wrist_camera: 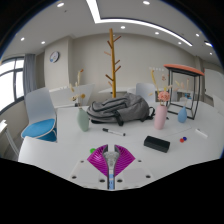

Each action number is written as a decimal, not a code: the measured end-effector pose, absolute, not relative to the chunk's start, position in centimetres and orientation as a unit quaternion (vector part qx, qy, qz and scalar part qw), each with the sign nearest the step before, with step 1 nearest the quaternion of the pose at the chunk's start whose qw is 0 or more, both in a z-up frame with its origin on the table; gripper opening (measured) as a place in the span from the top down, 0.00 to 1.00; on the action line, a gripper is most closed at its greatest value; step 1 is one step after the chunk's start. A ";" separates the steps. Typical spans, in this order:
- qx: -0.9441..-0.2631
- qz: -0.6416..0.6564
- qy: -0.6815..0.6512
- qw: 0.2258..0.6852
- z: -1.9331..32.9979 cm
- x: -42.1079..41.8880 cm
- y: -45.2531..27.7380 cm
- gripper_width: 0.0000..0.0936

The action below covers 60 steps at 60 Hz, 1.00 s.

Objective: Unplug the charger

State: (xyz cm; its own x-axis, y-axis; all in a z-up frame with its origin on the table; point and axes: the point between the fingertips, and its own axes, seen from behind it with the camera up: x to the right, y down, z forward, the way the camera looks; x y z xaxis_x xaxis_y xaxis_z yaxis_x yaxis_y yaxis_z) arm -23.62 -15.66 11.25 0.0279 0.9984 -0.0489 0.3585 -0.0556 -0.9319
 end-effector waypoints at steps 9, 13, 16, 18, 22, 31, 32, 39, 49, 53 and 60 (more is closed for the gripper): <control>-0.618 0.374 -0.557 0.410 12.6 -22.1 -7.0 0.94; -0.623 0.349 -0.564 0.414 11.3 -21.6 -3.5 0.94; -0.627 0.332 -0.572 0.411 9.8 -21.4 -1.5 0.94; -0.630 0.321 -0.577 0.409 8.5 -21.2 -0.3 0.94; -0.638 0.298 -0.587 0.399 5.6 -21.1 1.2 0.92; -0.653 0.280 -0.607 0.356 -0.5 -20.9 2.1 0.66; -0.656 0.278 -0.606 0.354 -0.9 -20.9 2.2 0.57; -0.667 0.266 -0.601 0.350 -1.0 -20.0 2.8 0.10; -0.666 0.278 -0.591 0.361 5.9 -15.5 2.2 0.10; -0.664 0.283 -0.594 0.354 9.5 -12.0 1.1 0.10; -0.659 0.282 -0.600 0.354 16.0 -4.4 -0.9 0.10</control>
